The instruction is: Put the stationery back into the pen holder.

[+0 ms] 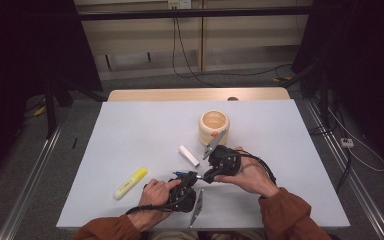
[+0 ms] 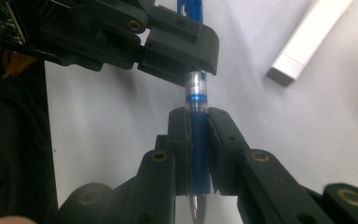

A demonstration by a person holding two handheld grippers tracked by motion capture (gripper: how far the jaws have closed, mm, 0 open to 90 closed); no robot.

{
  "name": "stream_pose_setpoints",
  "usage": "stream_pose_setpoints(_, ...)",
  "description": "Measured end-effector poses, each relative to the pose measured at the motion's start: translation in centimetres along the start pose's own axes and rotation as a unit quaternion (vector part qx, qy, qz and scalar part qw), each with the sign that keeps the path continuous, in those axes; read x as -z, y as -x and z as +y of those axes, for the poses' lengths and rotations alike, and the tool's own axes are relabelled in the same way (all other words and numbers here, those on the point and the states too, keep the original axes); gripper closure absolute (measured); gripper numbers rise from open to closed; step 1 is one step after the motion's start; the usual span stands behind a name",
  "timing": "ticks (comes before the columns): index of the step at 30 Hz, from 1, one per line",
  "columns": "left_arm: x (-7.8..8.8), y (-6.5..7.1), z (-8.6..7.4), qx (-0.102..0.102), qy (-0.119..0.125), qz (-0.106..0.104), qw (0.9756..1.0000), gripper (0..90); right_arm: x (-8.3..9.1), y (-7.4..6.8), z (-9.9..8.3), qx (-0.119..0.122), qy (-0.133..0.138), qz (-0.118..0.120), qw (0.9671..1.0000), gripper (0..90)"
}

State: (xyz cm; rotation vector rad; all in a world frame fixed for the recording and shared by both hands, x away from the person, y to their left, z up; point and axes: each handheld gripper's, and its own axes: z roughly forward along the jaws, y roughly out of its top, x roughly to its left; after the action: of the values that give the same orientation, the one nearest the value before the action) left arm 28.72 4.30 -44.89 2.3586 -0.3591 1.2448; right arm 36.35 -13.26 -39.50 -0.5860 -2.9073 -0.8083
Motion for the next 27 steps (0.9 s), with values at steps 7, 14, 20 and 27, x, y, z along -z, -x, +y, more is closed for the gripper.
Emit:
stream_pose_setpoints(7, -0.1, -0.6, -0.5, 0.073, 0.018, -0.023, 0.9969, 79.8, 0.3, 0.0, -0.3, 0.006, 0.035, -0.006, 0.9994, 73.4)
stream_pose_setpoints(14, 0.1, -1.6, -1.3, 0.143, 0.027, -0.040, 0.9886, 79.8, 0.6, 0.4, -1.4, -0.009, 0.065, -0.029, 0.9974, 55.5)
stream_pose_setpoints(20, 0.4, -2.7, -2.3, 0.218, 0.043, -0.058, 0.9732, 79.8, 1.3, 0.8, -2.7, -0.032, 0.111, -0.051, 0.9920, 34.6)
stream_pose_setpoints(27, 0.7, -4.1, -4.4, 0.315, 0.062, -0.074, 0.9442, 79.8, 1.6, 0.9, -4.1, -0.056, 0.151, -0.095, 0.9824, 15.8)
